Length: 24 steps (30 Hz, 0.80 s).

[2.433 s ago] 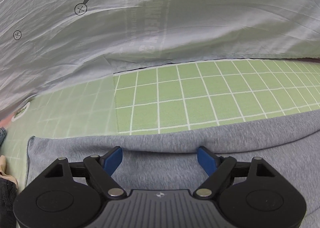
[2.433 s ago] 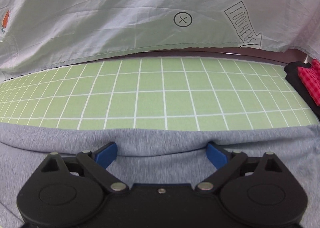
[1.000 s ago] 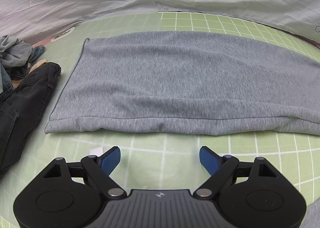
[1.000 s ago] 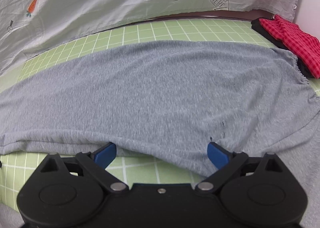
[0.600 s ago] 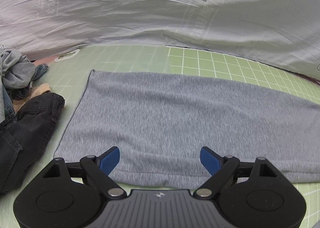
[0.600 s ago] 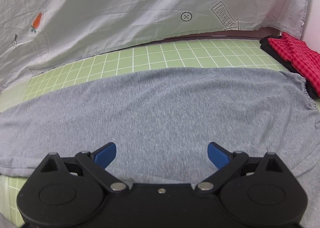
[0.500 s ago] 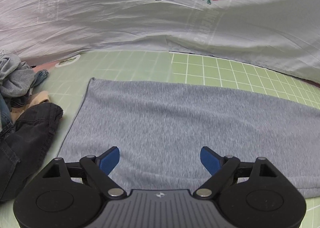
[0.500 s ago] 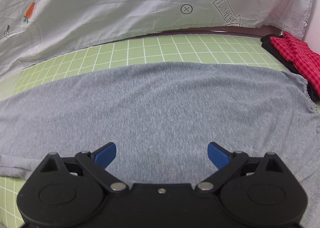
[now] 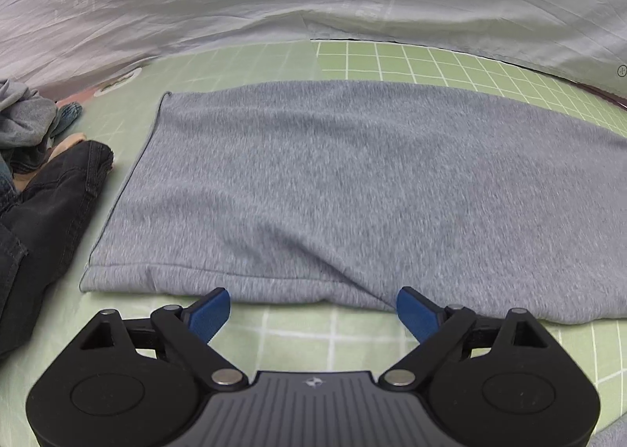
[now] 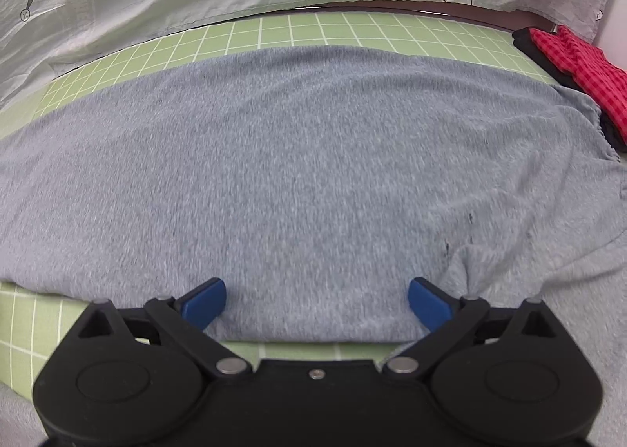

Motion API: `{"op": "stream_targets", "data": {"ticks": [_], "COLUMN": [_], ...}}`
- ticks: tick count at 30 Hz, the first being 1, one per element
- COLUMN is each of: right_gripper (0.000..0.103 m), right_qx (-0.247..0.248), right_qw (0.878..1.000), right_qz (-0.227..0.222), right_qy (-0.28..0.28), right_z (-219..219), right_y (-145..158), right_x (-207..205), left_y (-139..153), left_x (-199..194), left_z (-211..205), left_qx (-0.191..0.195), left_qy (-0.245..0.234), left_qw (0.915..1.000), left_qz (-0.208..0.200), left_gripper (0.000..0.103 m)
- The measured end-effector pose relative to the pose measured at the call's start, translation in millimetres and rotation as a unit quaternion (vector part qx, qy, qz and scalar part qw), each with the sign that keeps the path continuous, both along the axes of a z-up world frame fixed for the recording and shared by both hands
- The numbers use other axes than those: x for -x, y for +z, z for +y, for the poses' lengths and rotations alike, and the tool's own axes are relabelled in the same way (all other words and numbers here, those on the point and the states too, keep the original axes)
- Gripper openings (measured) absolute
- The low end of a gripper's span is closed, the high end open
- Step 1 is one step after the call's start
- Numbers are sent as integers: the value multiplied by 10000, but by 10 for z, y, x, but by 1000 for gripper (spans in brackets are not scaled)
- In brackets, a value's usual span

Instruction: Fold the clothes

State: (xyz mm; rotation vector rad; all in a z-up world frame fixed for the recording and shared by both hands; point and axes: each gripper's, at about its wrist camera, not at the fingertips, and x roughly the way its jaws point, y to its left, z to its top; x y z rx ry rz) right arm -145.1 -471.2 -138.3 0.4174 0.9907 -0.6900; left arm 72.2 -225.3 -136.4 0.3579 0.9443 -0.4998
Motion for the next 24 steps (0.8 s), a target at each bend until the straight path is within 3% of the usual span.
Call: {"op": "stream_targets", "data": {"ticks": [4, 11, 16, 24], "right_gripper": [101, 102, 103, 103], "right_qx": [68, 97, -74, -548], "right_qw": [10000, 9947, 9829, 9667], "right_qz": [-40, -911, -1494, -1485], "right_qy": [39, -475, -1074, -2013], "right_z": [13, -8, 21, 96], "right_y": [45, 299, 350, 114], "right_x": [33, 451, 1037, 2073], "left_y": [73, 440, 555, 442], "left_x": [80, 376, 797, 1563], "left_z": [111, 345, 439, 415], "left_qx": [-128, 342, 534, 343], "left_qy": [86, 192, -9, -542], "left_qw": [9996, 9977, 9964, 9968], "left_qz": [-219, -544, -664, -472], "left_gripper": [92, 92, 95, 95]}}
